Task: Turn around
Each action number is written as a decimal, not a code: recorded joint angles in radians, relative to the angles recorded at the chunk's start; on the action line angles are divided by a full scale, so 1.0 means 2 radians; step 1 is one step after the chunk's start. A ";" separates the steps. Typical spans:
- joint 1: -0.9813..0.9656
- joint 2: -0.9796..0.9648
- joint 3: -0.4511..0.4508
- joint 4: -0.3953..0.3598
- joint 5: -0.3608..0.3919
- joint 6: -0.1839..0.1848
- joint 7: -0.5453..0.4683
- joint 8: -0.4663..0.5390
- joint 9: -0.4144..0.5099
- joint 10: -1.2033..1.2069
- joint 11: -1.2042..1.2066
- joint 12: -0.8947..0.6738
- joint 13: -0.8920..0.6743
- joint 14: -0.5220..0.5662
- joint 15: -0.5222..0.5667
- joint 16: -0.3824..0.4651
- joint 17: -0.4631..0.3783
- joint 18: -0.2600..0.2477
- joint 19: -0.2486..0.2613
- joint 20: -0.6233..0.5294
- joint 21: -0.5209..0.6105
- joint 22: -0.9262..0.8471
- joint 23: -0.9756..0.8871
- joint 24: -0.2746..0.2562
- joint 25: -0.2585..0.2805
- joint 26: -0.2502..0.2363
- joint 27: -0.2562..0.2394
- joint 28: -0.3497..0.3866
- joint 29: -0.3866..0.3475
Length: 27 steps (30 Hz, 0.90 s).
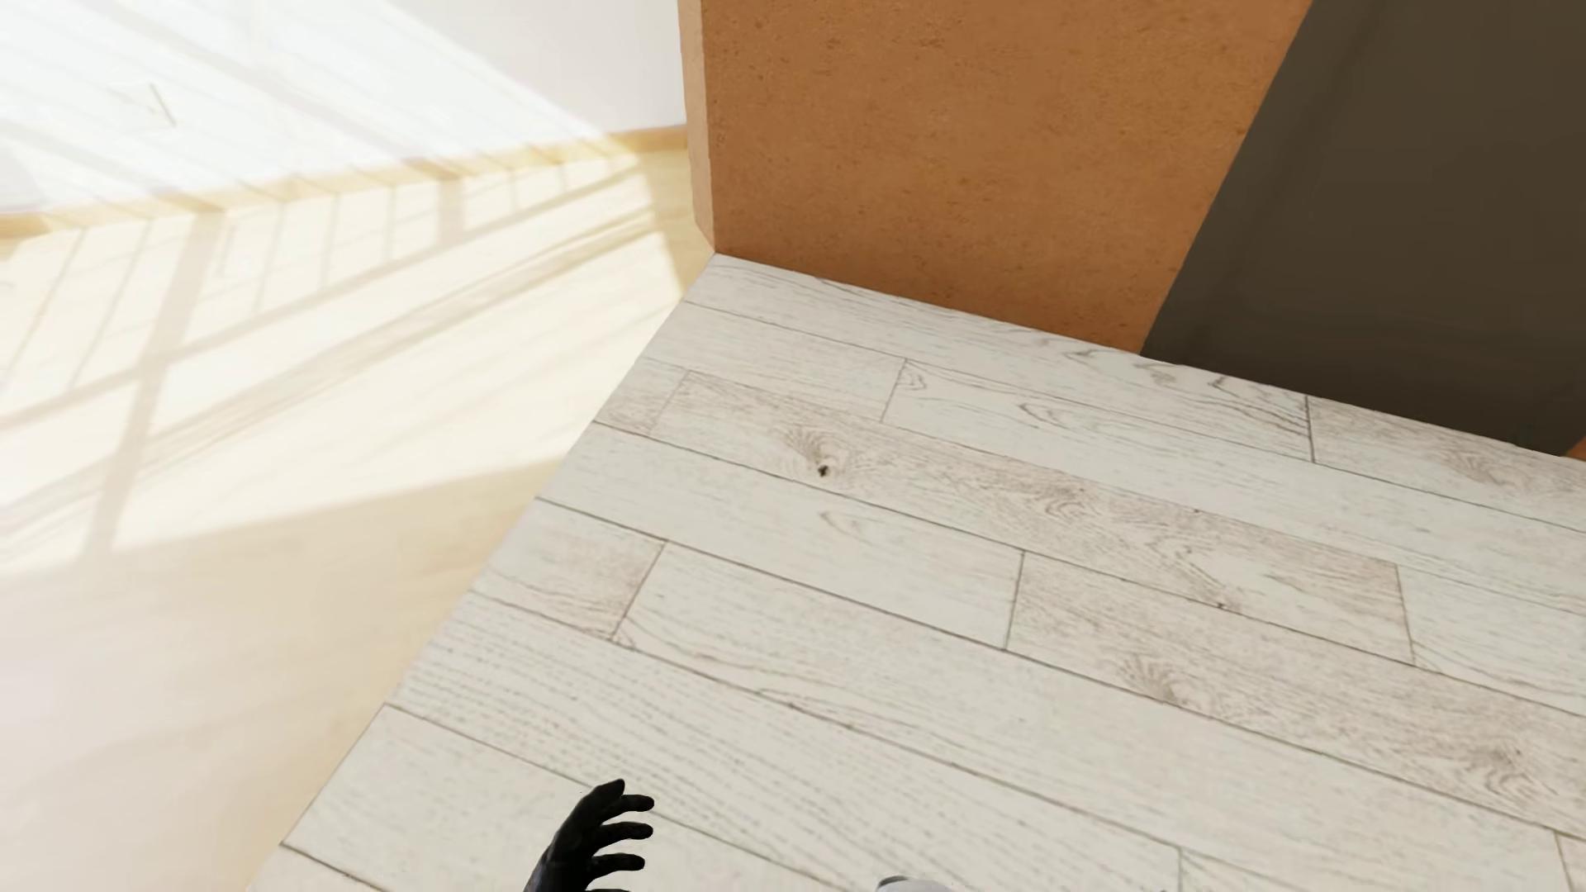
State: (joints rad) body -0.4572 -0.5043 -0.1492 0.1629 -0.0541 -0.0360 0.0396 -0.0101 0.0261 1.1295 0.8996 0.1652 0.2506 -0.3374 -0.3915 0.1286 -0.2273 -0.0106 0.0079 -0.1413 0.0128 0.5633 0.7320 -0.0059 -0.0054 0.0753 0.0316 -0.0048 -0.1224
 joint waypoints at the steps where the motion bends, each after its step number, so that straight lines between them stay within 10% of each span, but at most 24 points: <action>1: -0.027 0.001 0.005 -0.013 0.013 0.012 -0.028 0.011 -0.003 0.010 -0.016 0.030 0.005 0.019 0.011 0.010 -0.009 0.022 0.006 0.004 0.005 0.010 -0.008 -0.001 0.001 -0.019 -0.009 -0.016 -0.007; 4: -0.032 0.017 0.000 -0.040 0.039 0.053 -0.056 0.050 0.001 -0.133 -0.082 0.055 -0.004 -0.080 0.052 0.049 0.010 0.028 0.019 0.056 0.023 0.052 -0.027 -0.020 0.025 -0.038 -0.013 -0.047 -0.036; 5: -0.007 0.022 -0.009 -0.044 0.038 0.057 -0.058 0.058 0.007 -0.177 -0.092 0.042 -0.001 -0.032 0.059 0.052 0.035 -0.048 0.025 0.052 0.023 0.057 -0.036 -0.025 0.032 -0.032 -0.010 -0.037 -0.044; 11: 0.029 0.006 -0.024 -0.001 0.019 0.013 0.013 0.029 -0.004 -0.155 -0.037 -0.004 -0.005 -0.031 0.030 0.009 0.009 -0.038 0.012 0.018 0.007 0.022 -0.015 0.013 -0.008 -0.043 0.024 0.000 0.021; 12: 0.024 0.004 -0.021 -0.007 0.031 0.016 -0.011 0.035 -0.001 -0.137 -0.038 -0.011 -0.009 -0.045 0.035 0.011 0.012 0.009 0.012 0.005 0.015 0.027 -0.016 0.010 -0.012 -0.044 0.022 0.004 0.019; 14: 0.047 0.014 -0.038 -0.010 0.037 0.017 -0.014 0.045 -0.008 -0.178 -0.073 0.011 0.004 -0.035 0.055 0.021 0.029 -0.050 0.015 0.042 0.026 0.041 -0.044 -0.004 -0.002 -0.047 0.017 0.013 -0.005; 18: 0.071 -0.010 -0.026 0.005 -0.014 0.002 0.037 0.003 -0.011 -0.161 -0.043 0.019 -0.017 -0.061 0.052 0.023 0.024 -0.051 0.027 0.028 0.011 0.015 -0.034 -0.024 0.017 -0.043 0.019 0.017 -0.022; 22: 0.006 -0.014 0.005 -0.030 0.036 0.040 -0.047 0.044 0.002 -0.064 -0.078 0.049 -0.003 -0.032 0.084 0.035 0.018 0.066 0.023 0.038 0.026 0.026 -0.023 -0.026 0.002 -0.024 -0.009 -0.021 -0.040; 24: 0.045 -0.020 -0.040 -0.040 0.018 0.034 -0.027 0.030 -0.001 -0.164 -0.055 0.052 0.016 -0.059 0.036 0.053 0.029 -0.035 0.036 0.050 0.025 0.063 -0.038 -0.020 0.016 -0.015 -0.009 -0.020 -0.050; 27: 0.037 0.004 -0.008 -0.020 0.008 0.008 0.007 0.007 0.011 -0.111 -0.019 -0.004 0.012 -0.057 0.011 0.023 0.020 -0.027 0.027 0.016 0.014 0.026 -0.016 0.018 0.013 -0.022 0.015 -0.004 -0.022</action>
State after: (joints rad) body -0.3837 -0.4970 -0.1649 0.1237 -0.0374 -0.0194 0.0544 0.0049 0.0473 0.9071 0.8614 0.1579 0.2755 -0.4514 -0.3694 0.1737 -0.1870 -0.0638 0.0612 -0.1085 0.0404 0.6160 0.6993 0.0305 0.0207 0.0307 0.0623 -0.0120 -0.1656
